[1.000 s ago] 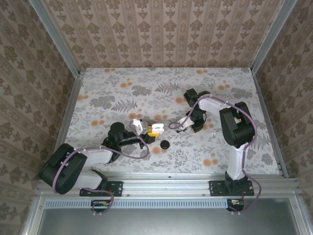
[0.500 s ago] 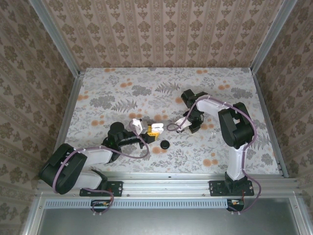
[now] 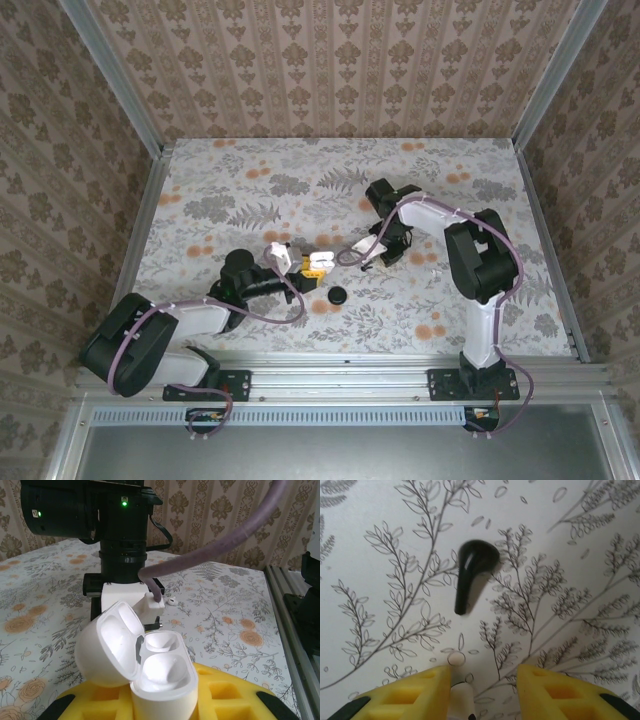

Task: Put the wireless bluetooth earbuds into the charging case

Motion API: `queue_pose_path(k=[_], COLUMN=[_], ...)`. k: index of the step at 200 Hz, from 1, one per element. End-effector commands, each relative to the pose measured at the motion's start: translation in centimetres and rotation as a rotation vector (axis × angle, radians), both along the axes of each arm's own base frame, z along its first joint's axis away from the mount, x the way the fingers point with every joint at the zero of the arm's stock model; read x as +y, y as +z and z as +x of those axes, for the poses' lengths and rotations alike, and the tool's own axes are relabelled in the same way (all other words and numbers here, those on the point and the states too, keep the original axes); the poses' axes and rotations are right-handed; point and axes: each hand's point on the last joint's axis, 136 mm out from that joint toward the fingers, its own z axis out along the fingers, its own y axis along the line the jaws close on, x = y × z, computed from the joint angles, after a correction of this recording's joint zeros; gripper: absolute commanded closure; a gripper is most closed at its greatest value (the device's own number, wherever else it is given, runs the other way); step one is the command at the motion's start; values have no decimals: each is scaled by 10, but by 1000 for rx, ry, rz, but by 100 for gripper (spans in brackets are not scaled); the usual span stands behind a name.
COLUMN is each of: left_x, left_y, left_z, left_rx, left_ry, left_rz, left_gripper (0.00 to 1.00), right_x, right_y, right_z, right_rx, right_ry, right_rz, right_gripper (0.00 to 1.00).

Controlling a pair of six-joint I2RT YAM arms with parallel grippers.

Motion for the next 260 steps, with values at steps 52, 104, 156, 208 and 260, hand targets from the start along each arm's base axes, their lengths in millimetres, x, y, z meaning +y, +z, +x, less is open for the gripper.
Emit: queue_pose_path(k=[52,104,156,208,260], left_x=[-1,0,1,1,3], left_y=[12,12,11,10,11], left_z=[5,7,8,9,13], left_rx=[-20,-21,-14,-12,-8], left_ry=[-7,0,3,7,20], left_rz=[-17,-13,-11,-10,-12], left_gripper=[83,83,83,83,83], right_x=[-21,-19,-18,-17,-15], right_y=[32,20,11,2,-4], right_z=[5,6,-4,-6,-6], right_rx=[-49,-25,24,46,59], right_ry=[46,85,88,83,81], right_rz=[14,7,5,5,7], right_gripper=[58,58,59,59,60])
